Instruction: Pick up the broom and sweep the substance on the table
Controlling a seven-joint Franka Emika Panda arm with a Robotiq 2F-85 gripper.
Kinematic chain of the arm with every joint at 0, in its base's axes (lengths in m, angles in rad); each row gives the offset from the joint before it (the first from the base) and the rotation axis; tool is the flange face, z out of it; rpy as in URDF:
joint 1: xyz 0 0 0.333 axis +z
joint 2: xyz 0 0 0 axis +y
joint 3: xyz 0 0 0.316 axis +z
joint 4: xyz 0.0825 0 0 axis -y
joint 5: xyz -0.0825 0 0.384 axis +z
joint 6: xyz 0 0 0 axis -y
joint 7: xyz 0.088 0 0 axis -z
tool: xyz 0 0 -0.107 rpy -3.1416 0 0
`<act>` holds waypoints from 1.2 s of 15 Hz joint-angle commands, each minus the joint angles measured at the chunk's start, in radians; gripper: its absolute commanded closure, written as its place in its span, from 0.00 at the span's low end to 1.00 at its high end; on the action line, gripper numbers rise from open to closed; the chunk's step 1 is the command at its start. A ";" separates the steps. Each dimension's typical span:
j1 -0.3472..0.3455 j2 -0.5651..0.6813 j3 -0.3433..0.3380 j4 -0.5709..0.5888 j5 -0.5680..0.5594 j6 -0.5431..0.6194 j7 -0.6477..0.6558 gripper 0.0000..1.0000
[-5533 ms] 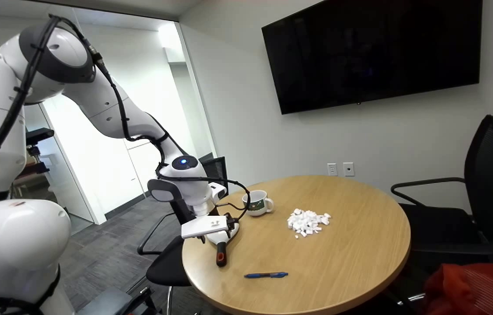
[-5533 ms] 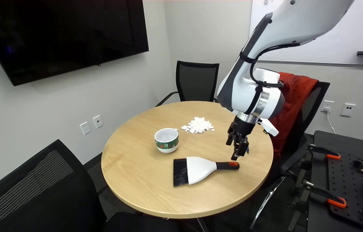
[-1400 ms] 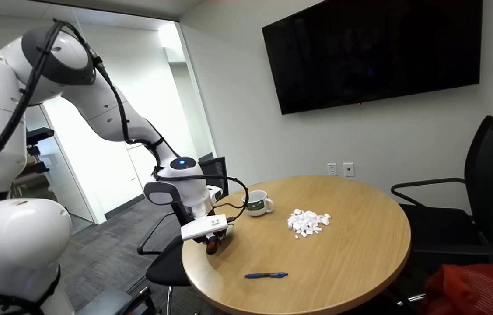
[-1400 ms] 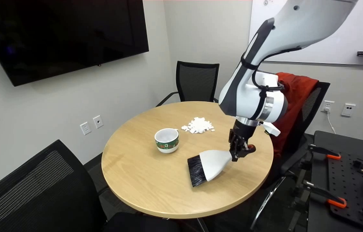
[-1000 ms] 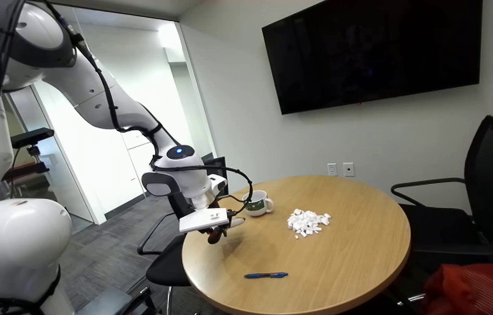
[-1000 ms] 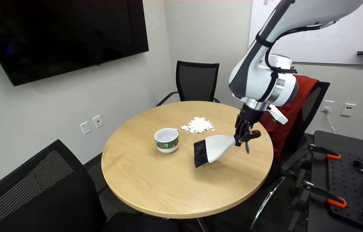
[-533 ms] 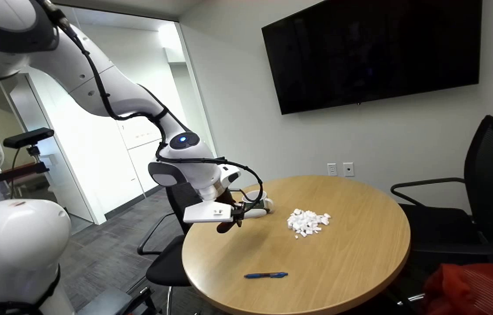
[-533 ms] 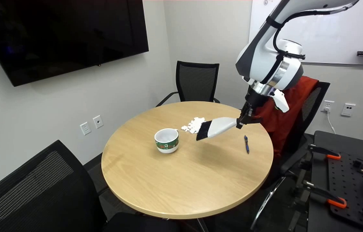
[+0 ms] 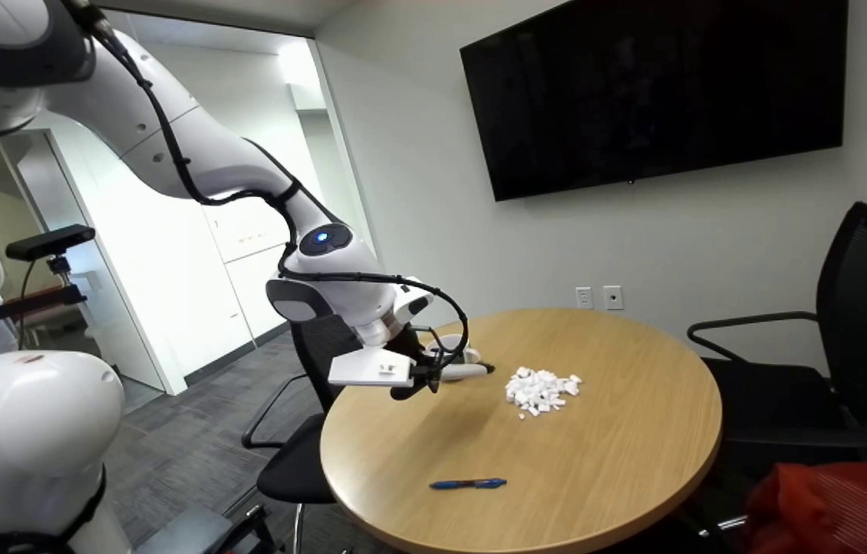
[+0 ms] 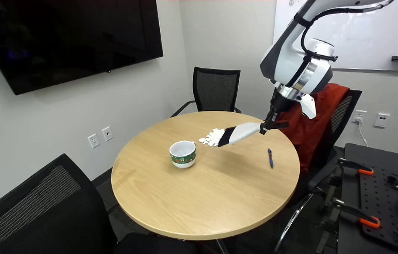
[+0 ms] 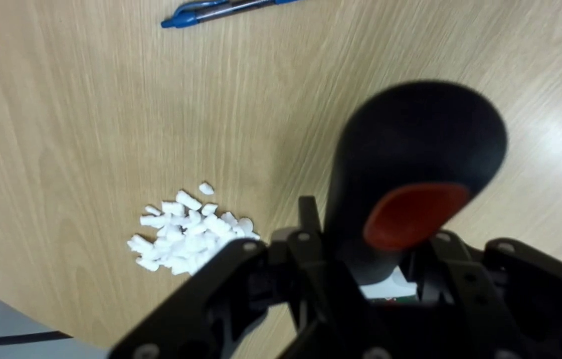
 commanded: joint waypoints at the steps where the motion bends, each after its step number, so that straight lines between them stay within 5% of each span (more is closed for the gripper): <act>1: -0.004 0.007 -0.001 0.016 0.014 -0.003 0.012 0.87; 10: -0.079 0.081 -0.074 0.248 -0.046 -0.100 0.256 0.87; 18: -0.157 0.372 -0.083 0.565 -0.219 -0.284 0.571 0.87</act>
